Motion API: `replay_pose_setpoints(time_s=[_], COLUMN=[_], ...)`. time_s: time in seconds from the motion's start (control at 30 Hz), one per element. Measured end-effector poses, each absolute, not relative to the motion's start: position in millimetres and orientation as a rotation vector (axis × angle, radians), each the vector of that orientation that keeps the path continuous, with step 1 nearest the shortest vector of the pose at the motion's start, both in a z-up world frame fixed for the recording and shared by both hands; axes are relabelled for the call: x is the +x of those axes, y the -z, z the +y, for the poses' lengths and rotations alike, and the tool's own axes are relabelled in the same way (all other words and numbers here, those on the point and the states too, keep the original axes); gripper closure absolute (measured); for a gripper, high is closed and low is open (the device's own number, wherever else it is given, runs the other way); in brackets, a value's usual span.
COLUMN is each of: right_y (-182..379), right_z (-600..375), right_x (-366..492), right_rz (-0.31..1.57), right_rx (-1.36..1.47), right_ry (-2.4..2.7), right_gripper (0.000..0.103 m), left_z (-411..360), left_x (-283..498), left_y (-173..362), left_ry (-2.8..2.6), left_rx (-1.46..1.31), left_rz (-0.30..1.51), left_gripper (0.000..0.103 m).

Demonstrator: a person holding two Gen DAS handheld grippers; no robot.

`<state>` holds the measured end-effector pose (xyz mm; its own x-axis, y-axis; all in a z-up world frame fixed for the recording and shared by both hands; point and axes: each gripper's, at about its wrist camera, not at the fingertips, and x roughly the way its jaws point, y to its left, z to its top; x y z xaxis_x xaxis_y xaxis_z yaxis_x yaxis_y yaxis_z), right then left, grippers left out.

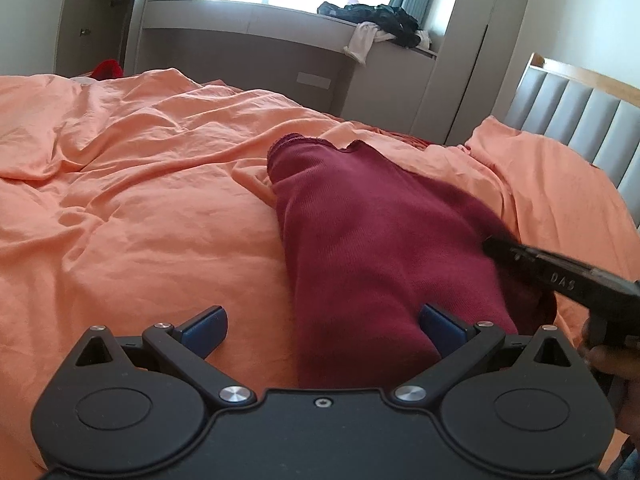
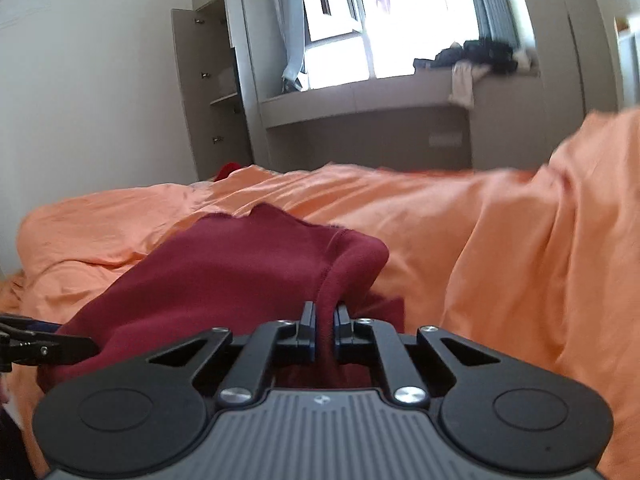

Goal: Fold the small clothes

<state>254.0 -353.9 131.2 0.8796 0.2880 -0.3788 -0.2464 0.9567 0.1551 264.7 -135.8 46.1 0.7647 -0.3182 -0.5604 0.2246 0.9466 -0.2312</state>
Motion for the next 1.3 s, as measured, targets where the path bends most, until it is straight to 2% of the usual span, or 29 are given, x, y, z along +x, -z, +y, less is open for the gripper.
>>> replay_pose_setpoints(time_s=[0.3,0.4,0.53,0.6,0.67,0.73,0.8,0.87,1.0,1.3], right_y=[-123,-117,-117,-117,-116,-116,-115,-114,-113,-109], right_z=[-370,-371,-376,-381,-385,-389,-394,-397,-405,-407], right_x=[255,256,255,257,257,258,259,258,250,238], right_rz=[0.426,0.44,0.446,0.45,0.456,0.463,0.474,0.483,0.489,0.499], right_rx=[0.108,0.12,0.155,0.184,0.199,0.214,0.24,0.256,0.287,0.267], right_ry=[-0.231,-0.244,-0.251,-0.262,-0.263,-0.26,-0.256,-0.254,-0.241,-0.232], right_gripper=[0.096,0.092,0.081,0.071,0.067,0.052,0.041,0.035,0.012,0.0], left_z=[-163,-161,-158,-158,-157,-158,-158,-156,-153,-150], left_x=[276,275,273,272,271,269,266,264,259,257], left_y=[-40,-41,-45,-46,-49,-51,-52,-53,-54,-54], left_ry=[0.328,0.325,0.312,0.303,0.298,0.291,0.288,0.286,0.28,0.277], left_rx=[-0.123,-0.122,-0.129,-0.131,-0.129,-0.121,-0.112,-0.111,-0.123,-0.134], left_rz=[0.661,0.667,0.674,0.679,0.681,0.68,0.676,0.673,0.663,0.661], left_gripper=[0.0,0.0,0.0,0.001,0.001,0.001,0.001,0.001,0.001,0.001])
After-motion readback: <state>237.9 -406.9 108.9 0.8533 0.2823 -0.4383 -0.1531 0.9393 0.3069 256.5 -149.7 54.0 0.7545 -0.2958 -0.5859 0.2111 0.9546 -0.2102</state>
